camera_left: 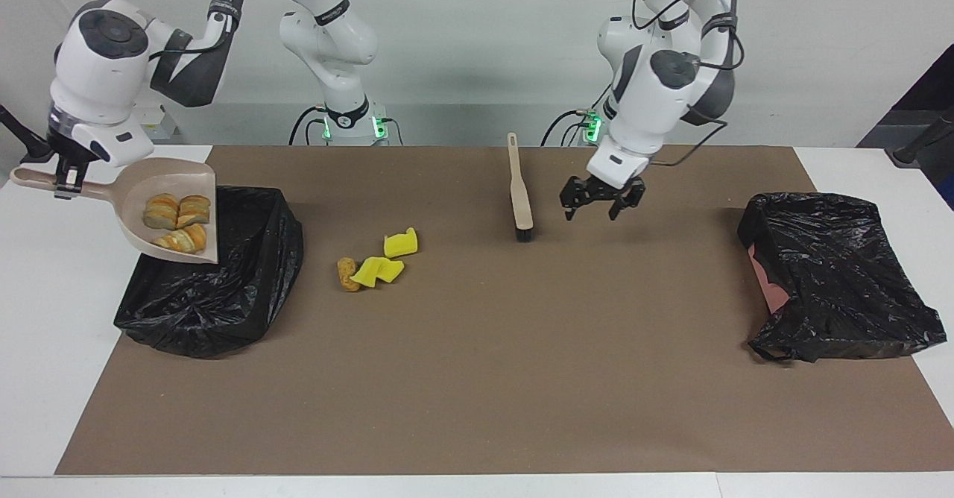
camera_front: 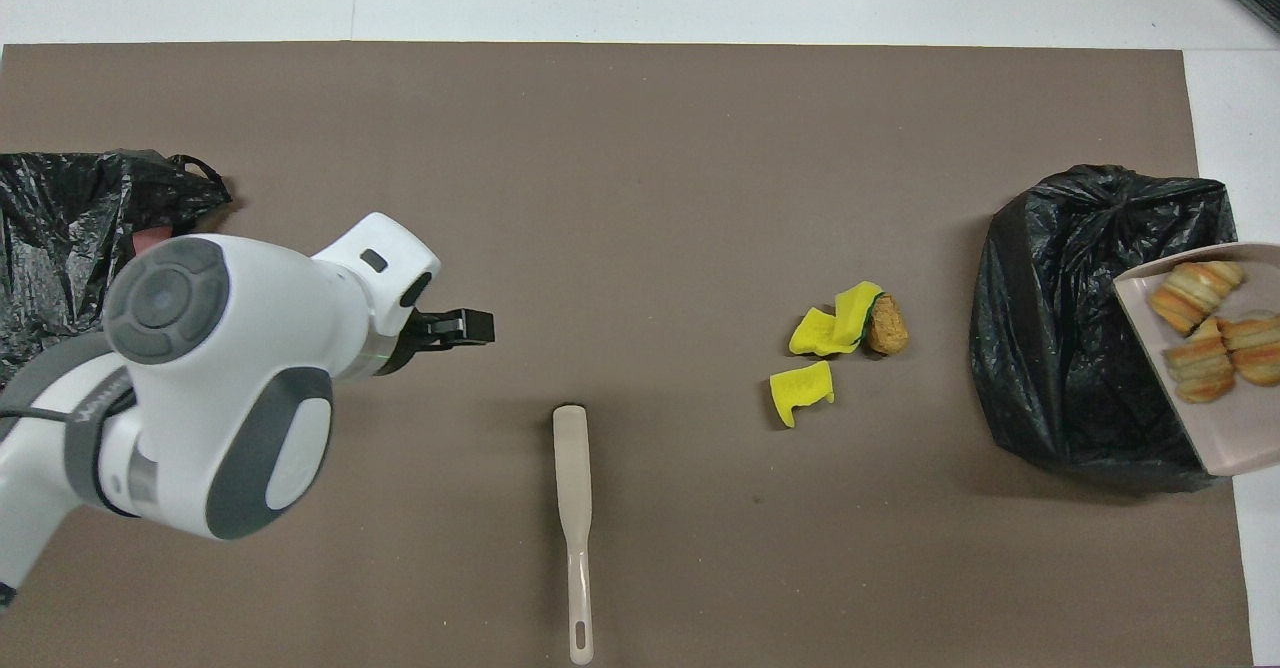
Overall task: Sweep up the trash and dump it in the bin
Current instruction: 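Tip the dustpan into the bag while the left gripper lays down the brush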
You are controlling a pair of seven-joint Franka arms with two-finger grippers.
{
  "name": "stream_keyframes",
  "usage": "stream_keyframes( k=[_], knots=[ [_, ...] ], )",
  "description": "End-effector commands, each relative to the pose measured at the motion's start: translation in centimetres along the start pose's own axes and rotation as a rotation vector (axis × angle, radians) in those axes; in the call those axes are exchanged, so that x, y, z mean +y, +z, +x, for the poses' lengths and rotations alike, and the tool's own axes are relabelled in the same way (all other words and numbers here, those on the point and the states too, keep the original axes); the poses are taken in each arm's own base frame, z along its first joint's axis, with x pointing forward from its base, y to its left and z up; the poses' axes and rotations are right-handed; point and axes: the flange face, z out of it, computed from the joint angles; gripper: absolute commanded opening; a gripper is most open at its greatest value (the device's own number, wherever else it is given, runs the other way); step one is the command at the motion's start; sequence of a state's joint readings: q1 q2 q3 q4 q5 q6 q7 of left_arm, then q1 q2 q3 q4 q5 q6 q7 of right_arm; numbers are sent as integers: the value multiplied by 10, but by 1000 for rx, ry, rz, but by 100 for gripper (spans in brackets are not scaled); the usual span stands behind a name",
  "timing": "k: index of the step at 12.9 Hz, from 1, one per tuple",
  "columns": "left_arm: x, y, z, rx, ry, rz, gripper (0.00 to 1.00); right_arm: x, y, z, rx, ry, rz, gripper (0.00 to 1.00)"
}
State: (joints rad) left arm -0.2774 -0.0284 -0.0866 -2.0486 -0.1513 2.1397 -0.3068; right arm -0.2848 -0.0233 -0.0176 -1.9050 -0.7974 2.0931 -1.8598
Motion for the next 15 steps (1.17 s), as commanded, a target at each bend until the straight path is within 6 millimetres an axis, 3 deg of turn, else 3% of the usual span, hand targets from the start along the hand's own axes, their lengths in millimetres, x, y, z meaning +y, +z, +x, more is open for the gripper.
stream_keyframes(
  k=[1,6,9,11,13,15],
  knots=[
    [-45,-30,44,47,45,10,100,2,1,4,-62,-11,9,0],
    [-131,-83,76,85,79,30,100,13,-22,21,-145,18,56,0],
    [-139,-112,76,44,151,149,100,-2,-37,4,-174,68,83,0],
    [-147,-131,73,8,132,166,100,-23,-66,-13,-167,141,76,0],
    [-156,-147,65,-29,107,169,100,-42,-92,-27,-39,281,77,0],
    [-159,-164,60,-68,95,170,100,-50,-117,-26,35,409,82,0]
  ],
)
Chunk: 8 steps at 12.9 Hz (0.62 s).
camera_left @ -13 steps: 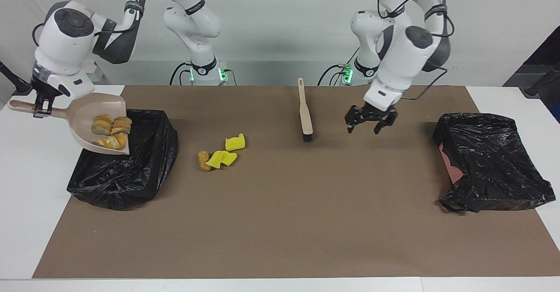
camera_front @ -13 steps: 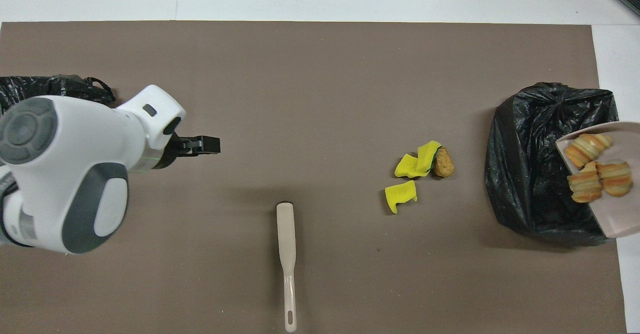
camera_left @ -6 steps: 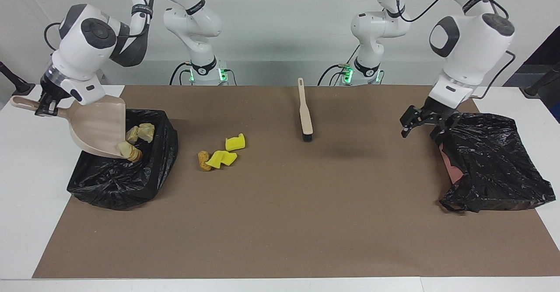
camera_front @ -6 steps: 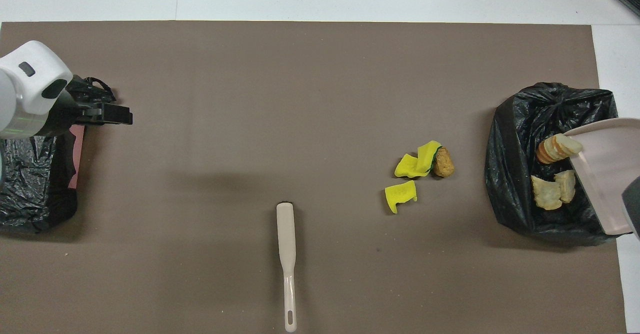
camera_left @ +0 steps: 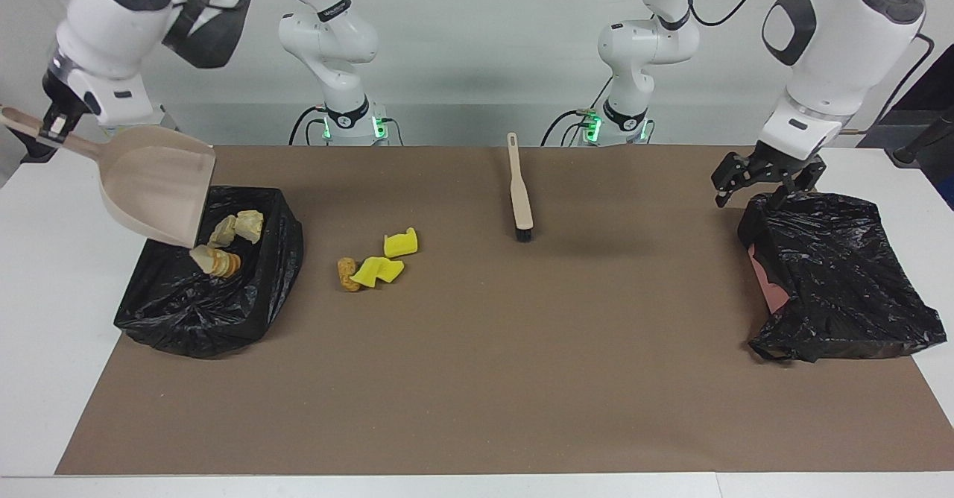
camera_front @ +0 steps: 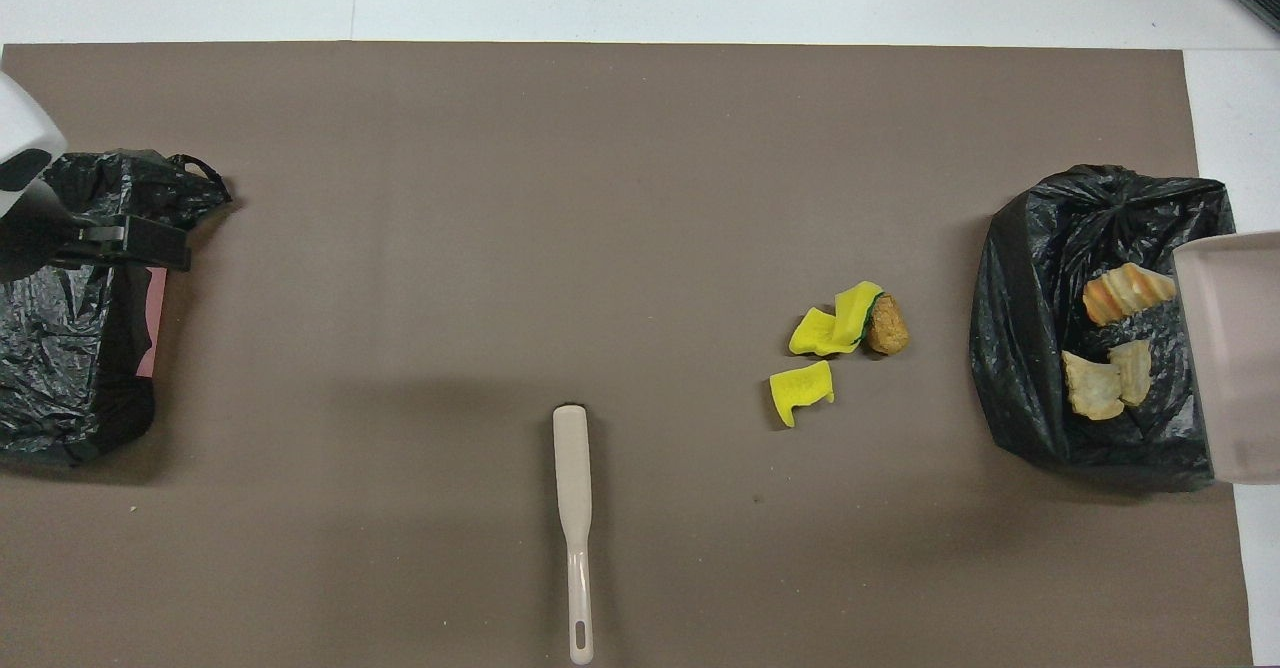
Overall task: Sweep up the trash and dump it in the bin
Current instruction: 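Tip the dustpan into the bag while the left gripper lays down the brush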
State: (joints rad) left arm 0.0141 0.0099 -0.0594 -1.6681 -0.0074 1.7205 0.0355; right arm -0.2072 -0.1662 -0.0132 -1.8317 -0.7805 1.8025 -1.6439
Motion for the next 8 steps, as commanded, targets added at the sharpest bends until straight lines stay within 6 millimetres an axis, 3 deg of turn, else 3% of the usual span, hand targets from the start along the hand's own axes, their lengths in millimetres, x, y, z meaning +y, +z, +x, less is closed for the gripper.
stream_keyframes(
  k=[1,4,6,8],
  knots=[
    [-6,-23,-8,-52,-2,19,100,-10,-36,8,80,146,7,0],
    [-10,-25,-17,-109,-8,15,100,-12,-81,63,173,347,42,0],
    [-8,-35,-24,-102,-2,18,100,-11,-89,85,266,474,67,0],
    [-5,-41,-29,-100,1,19,100,-7,-107,120,332,631,98,0]
  ],
)
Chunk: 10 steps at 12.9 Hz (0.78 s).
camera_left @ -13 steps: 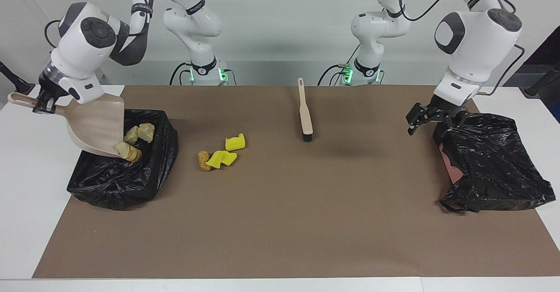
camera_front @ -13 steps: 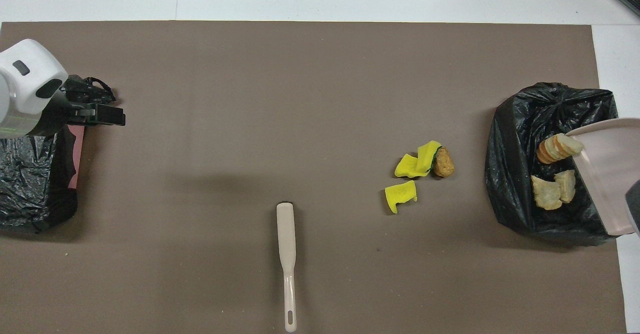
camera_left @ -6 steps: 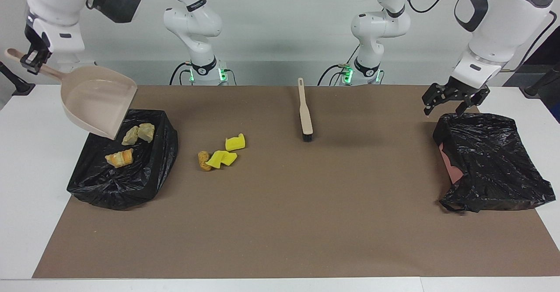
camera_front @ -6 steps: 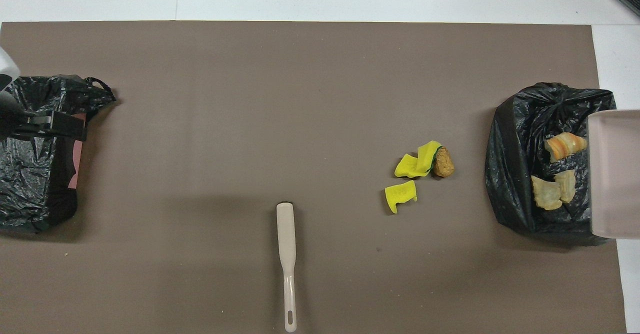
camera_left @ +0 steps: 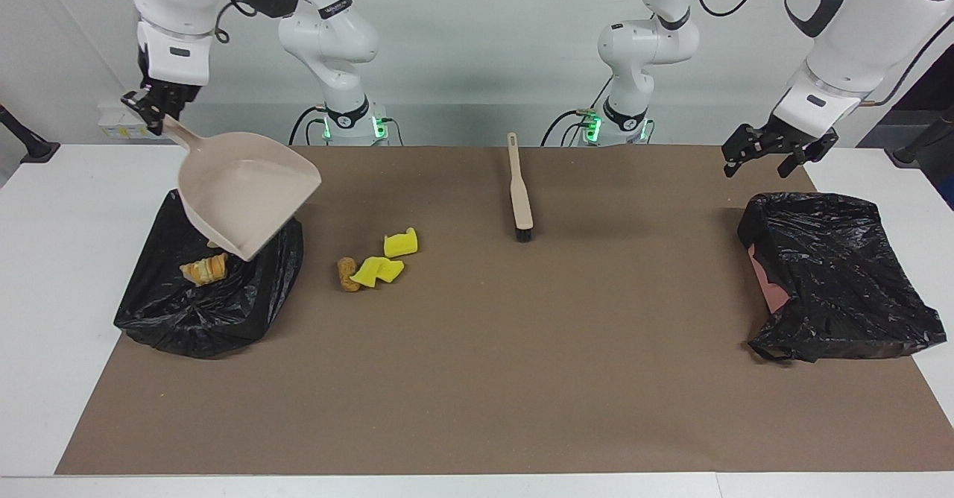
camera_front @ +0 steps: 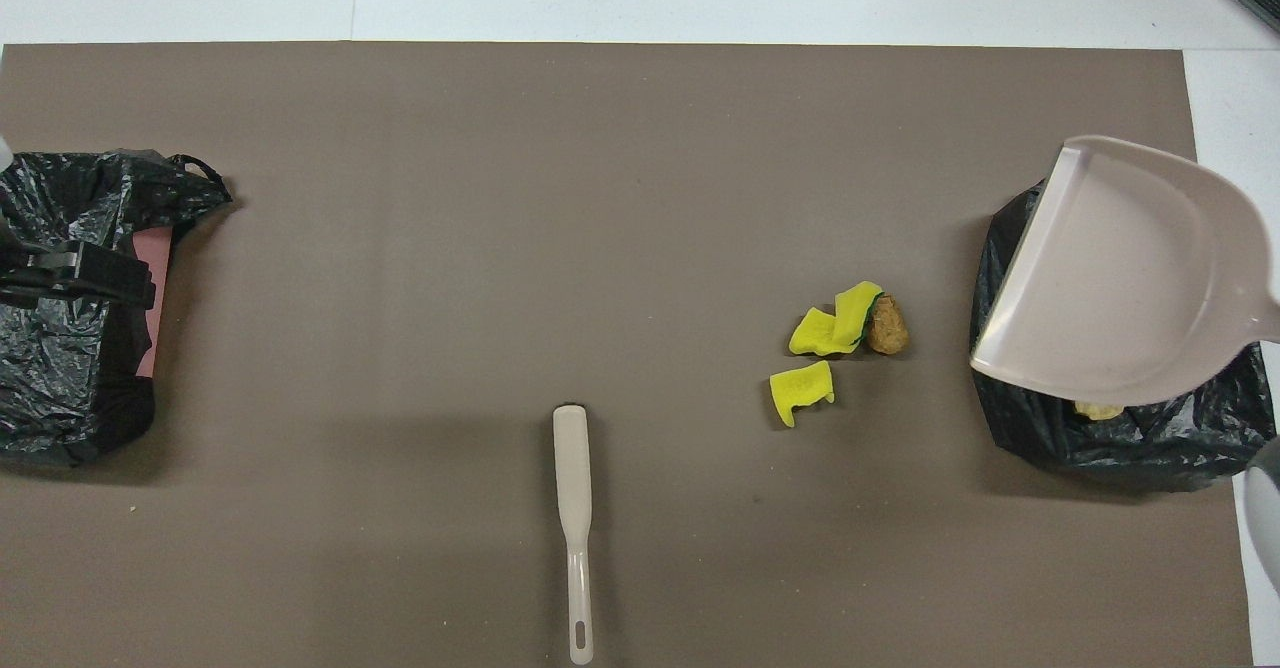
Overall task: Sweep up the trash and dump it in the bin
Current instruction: 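Bring the empty dustpan back to the table center with the right gripper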
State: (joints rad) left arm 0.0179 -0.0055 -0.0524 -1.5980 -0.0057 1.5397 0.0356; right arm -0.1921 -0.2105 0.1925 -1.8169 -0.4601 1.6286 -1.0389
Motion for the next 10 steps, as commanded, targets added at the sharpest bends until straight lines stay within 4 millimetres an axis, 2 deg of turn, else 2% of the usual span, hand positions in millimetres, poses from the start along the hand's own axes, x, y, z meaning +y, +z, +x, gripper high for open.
stream_keyframes(
  k=[1,4,7,10],
  knots=[
    [2,-11,-12,-11,13,21,100,-24,-11,46,72,191,33,0],
    [3,-10,-16,-10,14,24,100,-48,-13,113,123,360,102,0],
    [5,-11,-14,1,21,23,100,-76,-13,190,176,577,183,0],
    [3,-8,-9,-12,17,13,100,-110,-16,280,213,739,249,0]
  ],
)
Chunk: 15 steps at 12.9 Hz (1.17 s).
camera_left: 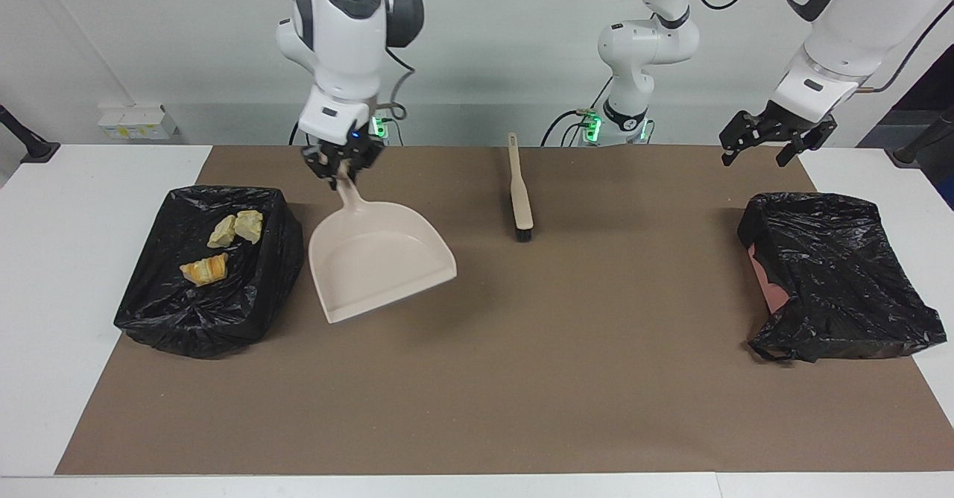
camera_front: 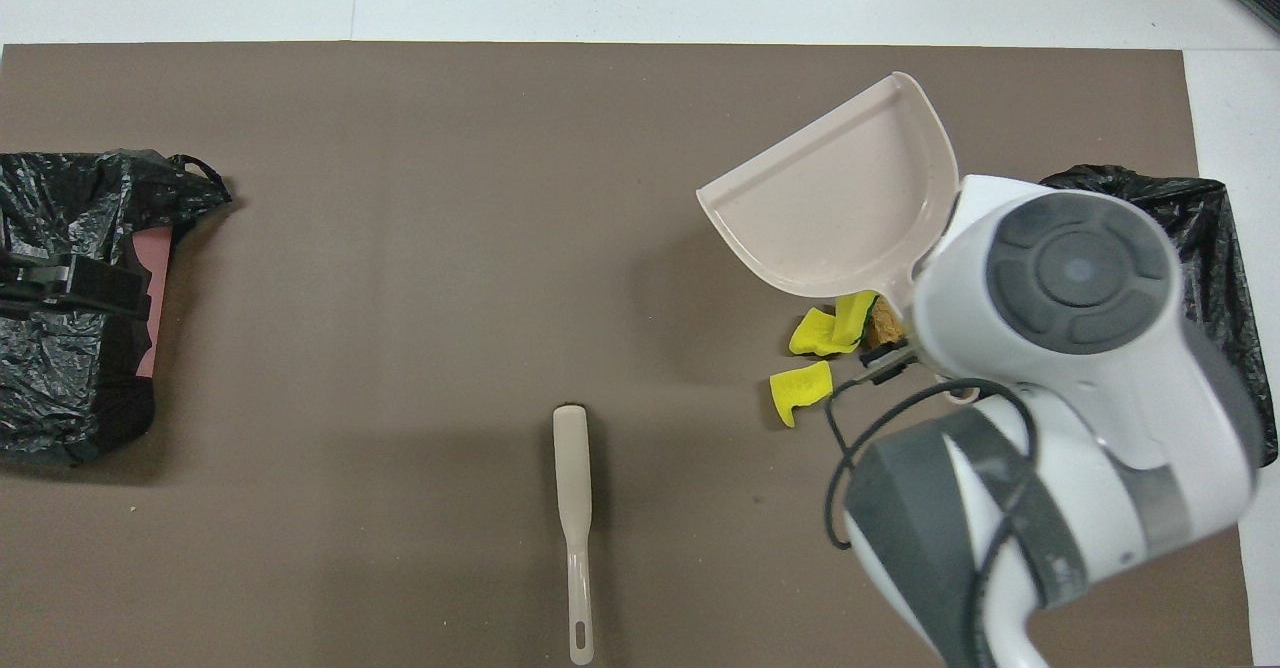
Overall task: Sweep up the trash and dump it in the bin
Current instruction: 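Bring the empty dustpan back to the table center with the right gripper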
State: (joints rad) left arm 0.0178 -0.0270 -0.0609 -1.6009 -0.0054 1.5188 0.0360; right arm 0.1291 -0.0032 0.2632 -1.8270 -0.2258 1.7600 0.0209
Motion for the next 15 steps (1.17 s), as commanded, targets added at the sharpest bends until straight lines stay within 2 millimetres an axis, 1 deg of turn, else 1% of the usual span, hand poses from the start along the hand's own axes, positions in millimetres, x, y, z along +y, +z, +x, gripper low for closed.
stream_keyframes(
  k=[1,2,3,4,5,6,8,9,11,12,13,14,15],
  knots=[
    [-2,1,1,-19,11,10,100,-58,13,51,23,197,69,0],
    [-2,4,3,-28,9,8,100,-74,22,71,6,287,102,0],
    [0,9,8,-36,17,7,100,-86,27,85,3,324,134,0],
    [-1,7,11,-27,16,6,100,-95,32,101,2,344,169,0],
    [0,7,13,-20,17,7,100,-108,37,115,13,375,203,0],
    [1,8,14,-19,19,5,100,-126,43,129,25,406,233,0],
    [2,5,13,-11,20,6,100,-167,60,150,25,392,260,0],
    [2,5,13,-7,20,4,100,-182,71,160,17,394,273,0],
    [1,5,12,-6,17,4,100,-211,81,173,4,404,307,0],
    [0,5,12,-3,19,5,100,-223,83,173,18,395,315,0],
    [3,5,13,1,22,5,100,-238,92,174,27,392,324,0],
    [3,5,12,0,23,5,100,-243,103,175,27,409,330,0],
    [3,5,11,-2,26,5,100,-243,110,175,18,411,331,0]
  ],
)
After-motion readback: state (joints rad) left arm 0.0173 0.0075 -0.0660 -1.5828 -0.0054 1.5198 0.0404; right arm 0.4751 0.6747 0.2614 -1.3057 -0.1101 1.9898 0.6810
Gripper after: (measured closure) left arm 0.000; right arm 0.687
